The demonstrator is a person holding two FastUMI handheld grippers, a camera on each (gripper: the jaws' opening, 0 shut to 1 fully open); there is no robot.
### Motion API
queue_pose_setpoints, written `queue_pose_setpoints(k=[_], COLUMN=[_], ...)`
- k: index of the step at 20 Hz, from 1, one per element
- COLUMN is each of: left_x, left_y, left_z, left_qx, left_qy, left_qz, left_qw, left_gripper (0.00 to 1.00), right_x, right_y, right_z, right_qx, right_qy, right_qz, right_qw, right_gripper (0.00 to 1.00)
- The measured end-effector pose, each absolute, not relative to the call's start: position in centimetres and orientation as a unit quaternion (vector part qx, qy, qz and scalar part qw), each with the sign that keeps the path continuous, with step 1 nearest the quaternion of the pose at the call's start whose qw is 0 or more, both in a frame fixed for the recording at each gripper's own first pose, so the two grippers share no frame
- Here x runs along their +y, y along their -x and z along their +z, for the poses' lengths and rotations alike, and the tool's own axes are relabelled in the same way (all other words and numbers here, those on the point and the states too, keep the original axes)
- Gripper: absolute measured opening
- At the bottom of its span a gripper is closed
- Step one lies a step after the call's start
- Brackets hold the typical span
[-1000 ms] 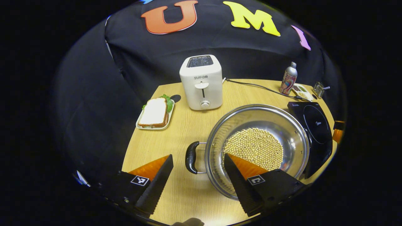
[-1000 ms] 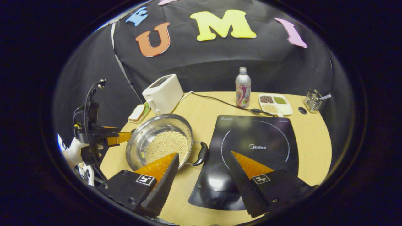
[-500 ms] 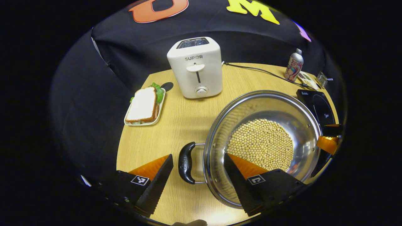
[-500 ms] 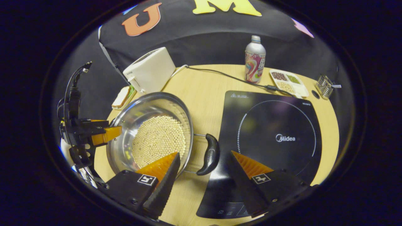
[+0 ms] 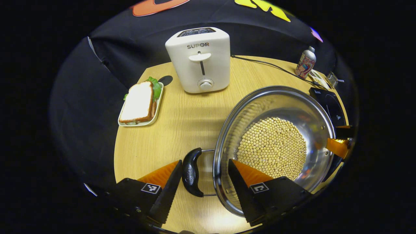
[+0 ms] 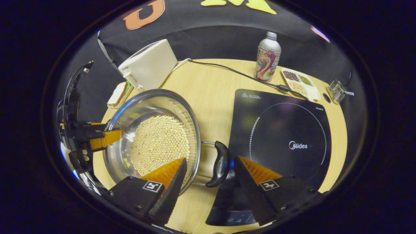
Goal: First push the handle of the pot to place it horizontally, then grasp the pot with both hands and set it on the induction cooktop.
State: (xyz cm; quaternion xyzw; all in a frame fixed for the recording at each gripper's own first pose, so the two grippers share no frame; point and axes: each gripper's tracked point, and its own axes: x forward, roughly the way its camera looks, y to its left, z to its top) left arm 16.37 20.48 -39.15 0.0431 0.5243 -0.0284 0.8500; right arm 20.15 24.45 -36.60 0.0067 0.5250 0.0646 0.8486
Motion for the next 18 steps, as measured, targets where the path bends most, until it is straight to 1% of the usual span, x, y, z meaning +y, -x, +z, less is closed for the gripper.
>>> queue_pose_setpoints(k=[1, 2, 3, 5, 7, 8, 9, 10, 11, 13, 14, 15, 16, 17, 18], left_x=[20.4, 20.1, 20.1, 20.1, 19.9, 19.8, 19.9, 19.9, 19.8, 19.7, 19.6, 19.5, 19.4, 19.4, 19.6], left_y=[-16.3, -16.2, -16.3, -16.5, -16.1, -15.8, -15.8, -15.7, -15.5, -15.3, -15.3, -15.2, -14.9, -14.9, -15.1], left_z=[-39.4, -39.7, -39.9, -40.1, -40.2, -40.4, -40.1, -40.2, -40.4, -40.6, -40.7, -40.5, -40.3, -39.9, -39.4], left_qx=[0.528, 0.536, 0.541, 0.548, 0.562, 0.569, 0.572, 0.574, 0.58, 0.588, 0.588, 0.59, 0.592, 0.592, 0.589], left_qy=[-0.043, -0.042, -0.041, -0.036, -0.016, -0.003, 0.002, 0.006, 0.011, 0.019, 0.022, 0.026, 0.029, 0.031, 0.025], left_qz=[-0.03, -0.034, -0.034, -0.034, -0.039, -0.034, -0.034, -0.032, -0.028, -0.028, -0.031, -0.029, -0.029, -0.032, -0.035], left_qw=[0.848, 0.843, 0.839, 0.835, 0.826, 0.822, 0.82, 0.818, 0.814, 0.808, 0.808, 0.807, 0.805, 0.805, 0.807], left_gripper=[0.82, 0.81, 0.8, 0.79, 0.78, 0.77, 0.75, 0.75, 0.74, 0.74, 0.81, 0.74, 0.67, 0.66, 0.64], right_x=[24.4, 24.2, 24.1, 24.1, 24.1, 24.2, 24.3, 24.4, 24.4, 24.4, 24.4, 24.3, 24.2, 24.1, 23.9], right_y=[-20.2, -20.5, -20.7, -20.9, -21.2, -21.3, -21.3, -21.4, -21.5, -21.6, -21.6, -21.7, -21.5, -21.0, -20.8], right_z=[-36.6, -36.7, -36.7, -36.8, -36.8, -36.8, -36.7, -36.7, -36.6, -36.6, -36.5, -36.5, -36.3, -36.3, -36.2], right_qx=[0.532, 0.539, 0.543, 0.551, 0.557, 0.561, 0.562, 0.564, 0.563, 0.562, 0.561, 0.56, 0.56, 0.566, 0.565], right_qy=[-0.003, 0.0, 0.002, 0.004, 0.012, 0.015, 0.015, 0.015, 0.013, 0.004, 0.001, -0.002, -0.008, -0.012, -0.022], right_qz=[0.054, 0.044, 0.035, 0.02, 0.007, 0.003, 0.002, 0.006, 0.011, 0.017, 0.023, 0.03, 0.035, 0.037, 0.038], right_qw=[0.845, 0.841, 0.839, 0.834, 0.83, 0.828, 0.827, 0.826, 0.826, 0.827, 0.827, 0.828, 0.828, 0.823, 0.824], right_gripper=[0.87, 0.9, 0.88, 0.79, 0.77, 0.7, 0.67, 0.67, 0.64, 0.61, 0.61, 0.58, 0.58, 0.57, 0.53])
